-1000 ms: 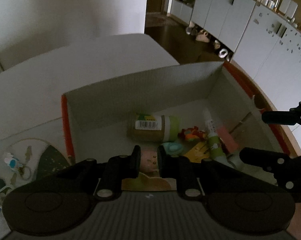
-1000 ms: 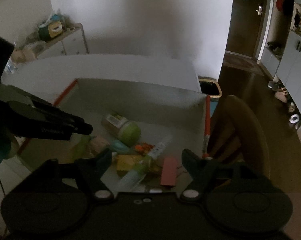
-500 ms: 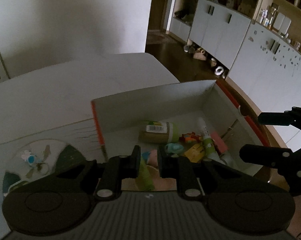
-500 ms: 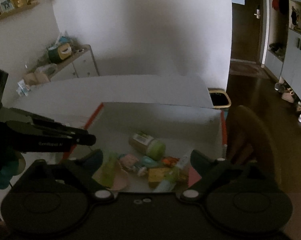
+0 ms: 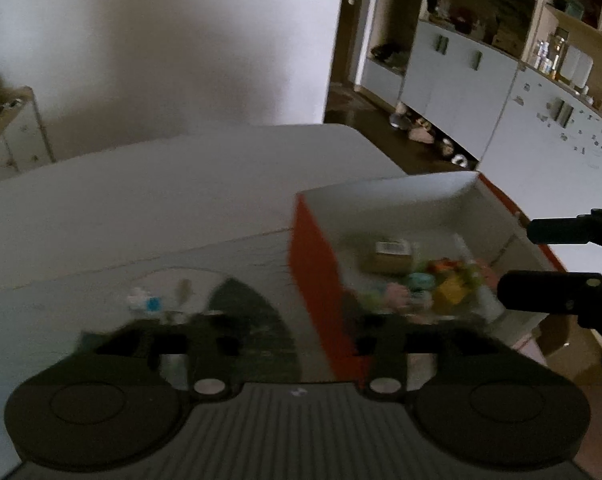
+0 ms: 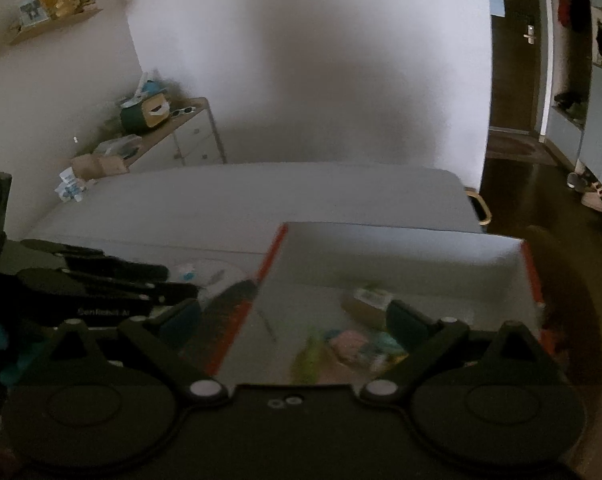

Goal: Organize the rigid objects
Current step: 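Withdraw both tools from the red box back toward the mat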

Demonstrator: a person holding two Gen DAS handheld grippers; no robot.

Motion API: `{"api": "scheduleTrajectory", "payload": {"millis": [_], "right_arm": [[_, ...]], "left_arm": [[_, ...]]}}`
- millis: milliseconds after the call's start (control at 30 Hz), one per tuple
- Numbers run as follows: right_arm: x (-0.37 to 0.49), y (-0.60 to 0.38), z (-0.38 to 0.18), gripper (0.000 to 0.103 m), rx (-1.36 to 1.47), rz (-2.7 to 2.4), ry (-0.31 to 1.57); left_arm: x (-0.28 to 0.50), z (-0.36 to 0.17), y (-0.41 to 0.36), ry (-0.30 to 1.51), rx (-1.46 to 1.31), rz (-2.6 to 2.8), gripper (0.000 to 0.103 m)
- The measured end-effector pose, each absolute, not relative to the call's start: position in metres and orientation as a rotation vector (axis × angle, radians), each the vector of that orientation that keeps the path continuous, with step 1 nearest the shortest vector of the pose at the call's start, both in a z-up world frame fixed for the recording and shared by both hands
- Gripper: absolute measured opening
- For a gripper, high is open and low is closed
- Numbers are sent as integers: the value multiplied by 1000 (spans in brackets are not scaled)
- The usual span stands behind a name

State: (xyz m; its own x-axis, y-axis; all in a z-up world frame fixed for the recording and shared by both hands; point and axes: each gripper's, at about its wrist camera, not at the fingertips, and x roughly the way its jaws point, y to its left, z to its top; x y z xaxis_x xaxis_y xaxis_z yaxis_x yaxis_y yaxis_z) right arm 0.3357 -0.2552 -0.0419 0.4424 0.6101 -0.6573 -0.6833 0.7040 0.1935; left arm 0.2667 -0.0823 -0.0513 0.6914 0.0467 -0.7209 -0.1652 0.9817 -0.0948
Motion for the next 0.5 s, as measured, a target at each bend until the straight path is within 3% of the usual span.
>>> {"api": "scheduleTrajectory", "payload": {"millis": [33, 500], "right_arm": [[333, -248, -42, 99, -110, 806, 770], [307, -134, -46, 102, -161, 861, 795]], "left_arm": [[261, -51, -74, 782, -155, 126, 73], [214, -76, 17, 759, -130, 91, 80]]}}
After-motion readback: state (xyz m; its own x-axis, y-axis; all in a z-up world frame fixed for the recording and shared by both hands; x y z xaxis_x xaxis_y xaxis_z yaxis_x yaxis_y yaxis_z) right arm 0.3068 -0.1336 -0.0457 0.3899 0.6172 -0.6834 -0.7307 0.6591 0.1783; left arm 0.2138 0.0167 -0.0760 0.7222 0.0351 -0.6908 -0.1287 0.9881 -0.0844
